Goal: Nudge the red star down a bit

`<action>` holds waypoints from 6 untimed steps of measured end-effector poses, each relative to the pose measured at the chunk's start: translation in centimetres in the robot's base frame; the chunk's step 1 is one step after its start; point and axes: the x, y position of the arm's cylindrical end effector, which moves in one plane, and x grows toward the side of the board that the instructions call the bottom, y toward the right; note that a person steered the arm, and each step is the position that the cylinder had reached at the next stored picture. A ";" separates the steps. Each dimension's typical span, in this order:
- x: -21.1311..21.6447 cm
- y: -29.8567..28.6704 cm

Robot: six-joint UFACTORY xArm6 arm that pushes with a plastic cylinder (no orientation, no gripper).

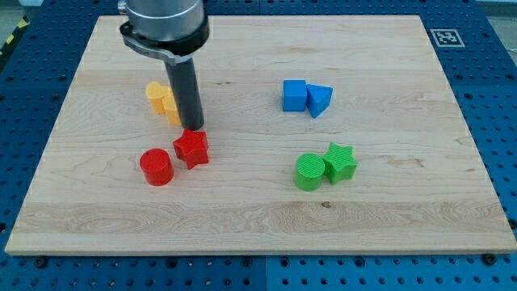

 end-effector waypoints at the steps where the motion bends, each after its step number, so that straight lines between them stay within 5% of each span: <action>1: -0.3 -3.1; 3: 0.1 -3.9; 6: 1.7 4.8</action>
